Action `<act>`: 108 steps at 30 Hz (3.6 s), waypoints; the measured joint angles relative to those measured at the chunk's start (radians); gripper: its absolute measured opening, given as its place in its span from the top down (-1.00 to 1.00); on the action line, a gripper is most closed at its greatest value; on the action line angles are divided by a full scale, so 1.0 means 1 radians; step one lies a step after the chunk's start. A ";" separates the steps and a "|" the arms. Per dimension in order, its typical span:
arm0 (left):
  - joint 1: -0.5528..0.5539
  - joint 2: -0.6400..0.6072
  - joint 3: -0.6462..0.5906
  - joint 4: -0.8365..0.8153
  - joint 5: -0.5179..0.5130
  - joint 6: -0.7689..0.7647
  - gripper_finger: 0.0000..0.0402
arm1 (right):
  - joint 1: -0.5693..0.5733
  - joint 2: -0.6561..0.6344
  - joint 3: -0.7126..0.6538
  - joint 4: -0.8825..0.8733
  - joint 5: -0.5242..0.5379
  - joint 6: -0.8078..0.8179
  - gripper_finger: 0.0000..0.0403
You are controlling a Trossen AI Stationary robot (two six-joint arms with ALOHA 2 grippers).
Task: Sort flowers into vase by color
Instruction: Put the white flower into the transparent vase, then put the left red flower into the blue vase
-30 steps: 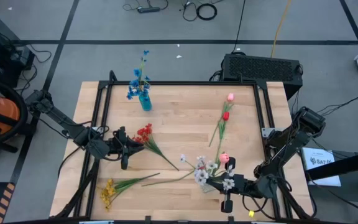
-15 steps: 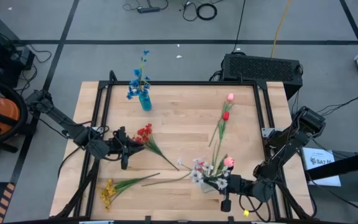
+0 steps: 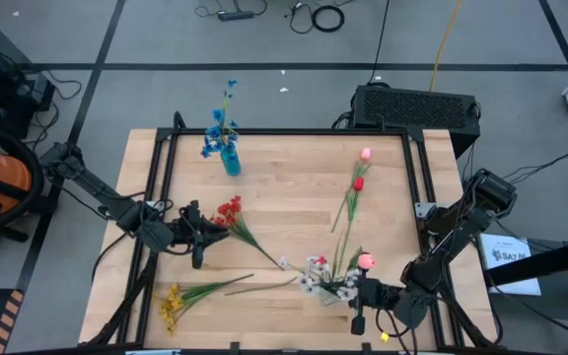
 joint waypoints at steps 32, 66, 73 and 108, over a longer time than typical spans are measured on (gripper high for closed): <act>0.000 0.000 0.000 0.000 -0.005 0.013 0.62 | -0.068 0.000 0.001 -0.149 -0.285 0.239 0.80; 0.000 0.000 0.000 -0.001 -0.004 0.014 0.62 | -0.064 -0.304 0.001 -0.604 -0.633 0.478 0.29; 0.000 0.000 0.000 -0.003 -0.004 0.014 0.62 | -0.063 -0.392 0.001 -0.798 -0.735 0.569 0.39; 0.000 0.000 0.000 0.000 -0.032 -0.041 0.62 | -0.155 -0.388 0.001 -1.394 -0.434 1.365 0.78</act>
